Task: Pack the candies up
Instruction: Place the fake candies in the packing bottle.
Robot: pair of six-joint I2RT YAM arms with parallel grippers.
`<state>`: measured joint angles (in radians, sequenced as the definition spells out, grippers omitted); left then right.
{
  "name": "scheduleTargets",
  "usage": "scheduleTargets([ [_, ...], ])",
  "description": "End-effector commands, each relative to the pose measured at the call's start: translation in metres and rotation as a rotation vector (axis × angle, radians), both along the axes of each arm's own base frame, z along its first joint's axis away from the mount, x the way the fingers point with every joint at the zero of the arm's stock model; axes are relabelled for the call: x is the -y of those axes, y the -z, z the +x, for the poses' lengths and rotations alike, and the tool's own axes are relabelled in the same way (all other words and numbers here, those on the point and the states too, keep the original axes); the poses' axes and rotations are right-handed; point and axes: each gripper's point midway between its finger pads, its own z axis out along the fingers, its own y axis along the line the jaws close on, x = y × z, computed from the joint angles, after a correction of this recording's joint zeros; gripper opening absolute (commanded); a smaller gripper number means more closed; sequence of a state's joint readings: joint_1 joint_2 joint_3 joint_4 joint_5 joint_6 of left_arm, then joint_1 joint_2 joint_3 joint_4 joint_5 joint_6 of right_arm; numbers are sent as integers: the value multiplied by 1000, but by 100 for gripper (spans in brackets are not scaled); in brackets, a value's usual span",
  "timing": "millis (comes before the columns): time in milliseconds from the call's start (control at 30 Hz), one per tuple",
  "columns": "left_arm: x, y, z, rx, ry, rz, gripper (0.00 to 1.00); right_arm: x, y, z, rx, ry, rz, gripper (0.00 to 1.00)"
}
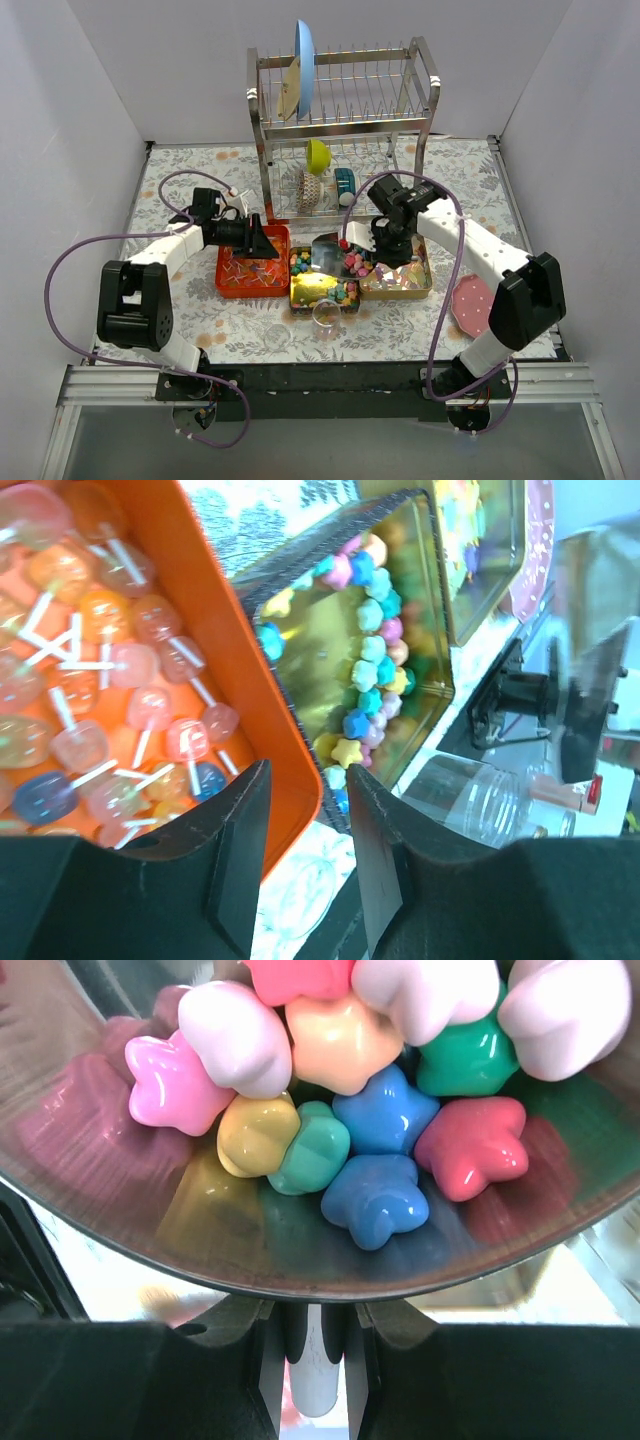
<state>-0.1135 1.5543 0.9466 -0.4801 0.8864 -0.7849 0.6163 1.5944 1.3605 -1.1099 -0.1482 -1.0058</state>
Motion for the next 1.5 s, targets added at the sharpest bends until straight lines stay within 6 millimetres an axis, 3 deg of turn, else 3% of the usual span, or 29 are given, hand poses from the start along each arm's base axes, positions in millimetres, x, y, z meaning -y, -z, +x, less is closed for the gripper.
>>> scheduleTargets([
  [0,-9,-10,6,70,-35,4,36,14,-46,10,173,-89,-59,1],
  [300,-23,-14,19,101,-90,25,37,19,-63,-2,308,-245,-175,1],
  [600,-26,-17,19,112,-113,17,38,8,-60,-10,338,-275,-254,1],
  [967,-25,-18,18,106,-121,2,38,23,-63,-9,390,-306,-307,1],
  [1467,-26,-18,20,116,-130,1,38,26,-76,-2,475,-417,-385,1],
])
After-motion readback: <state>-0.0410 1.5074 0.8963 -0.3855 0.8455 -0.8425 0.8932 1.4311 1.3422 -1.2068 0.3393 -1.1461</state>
